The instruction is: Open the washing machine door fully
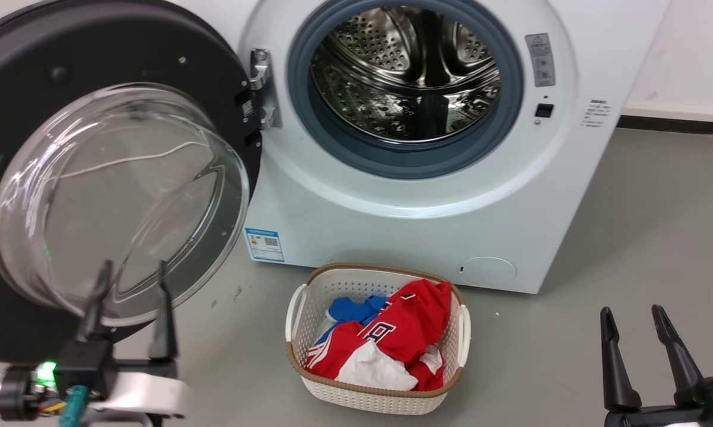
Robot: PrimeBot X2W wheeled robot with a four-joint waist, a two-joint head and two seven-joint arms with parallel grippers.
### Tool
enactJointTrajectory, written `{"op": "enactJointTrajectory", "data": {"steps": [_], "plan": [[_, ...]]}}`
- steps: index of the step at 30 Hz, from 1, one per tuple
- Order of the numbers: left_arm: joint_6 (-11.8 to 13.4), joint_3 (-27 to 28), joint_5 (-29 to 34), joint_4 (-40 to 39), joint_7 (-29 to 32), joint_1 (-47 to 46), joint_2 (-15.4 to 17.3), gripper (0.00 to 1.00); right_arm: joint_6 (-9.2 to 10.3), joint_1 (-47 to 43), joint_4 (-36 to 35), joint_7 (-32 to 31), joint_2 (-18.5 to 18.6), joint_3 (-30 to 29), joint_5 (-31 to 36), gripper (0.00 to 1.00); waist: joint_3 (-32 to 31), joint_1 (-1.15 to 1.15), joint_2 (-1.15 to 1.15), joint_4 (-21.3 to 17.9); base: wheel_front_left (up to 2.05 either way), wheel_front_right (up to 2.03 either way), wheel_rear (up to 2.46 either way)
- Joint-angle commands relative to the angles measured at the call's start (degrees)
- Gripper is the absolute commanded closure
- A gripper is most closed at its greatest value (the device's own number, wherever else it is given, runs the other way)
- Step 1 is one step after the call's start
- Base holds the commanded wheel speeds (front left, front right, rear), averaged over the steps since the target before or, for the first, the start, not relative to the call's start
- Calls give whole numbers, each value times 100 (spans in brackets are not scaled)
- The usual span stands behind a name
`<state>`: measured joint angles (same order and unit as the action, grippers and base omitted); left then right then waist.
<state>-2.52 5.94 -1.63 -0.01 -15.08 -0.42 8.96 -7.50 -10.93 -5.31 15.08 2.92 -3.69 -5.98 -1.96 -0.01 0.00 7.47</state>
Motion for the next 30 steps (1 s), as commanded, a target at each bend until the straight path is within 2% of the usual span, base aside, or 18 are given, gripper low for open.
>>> {"op": "enactJointTrajectory", "data": {"steps": [1,6,17,30], "plan": [[-19,-93,-34,-56,-13,122,-96,0,1,-18,-51,12,-9,-15,31,0,-29,1,0,-91,0,0,0],[67,-258,-80,-99,-13,334,-299,0,1,-60,-135,12,-9,-49,48,0,-57,1,0,-247,0,0,0],[291,-619,54,-43,-13,623,-480,0,1,-202,-112,12,-9,-76,-13,0,-75,1,0,-396,0,0,0],[167,-869,-127,393,-13,699,-547,0,1,-333,-42,12,-9,-59,-102,0,-71,1,0,-449,0,0,0]]}}
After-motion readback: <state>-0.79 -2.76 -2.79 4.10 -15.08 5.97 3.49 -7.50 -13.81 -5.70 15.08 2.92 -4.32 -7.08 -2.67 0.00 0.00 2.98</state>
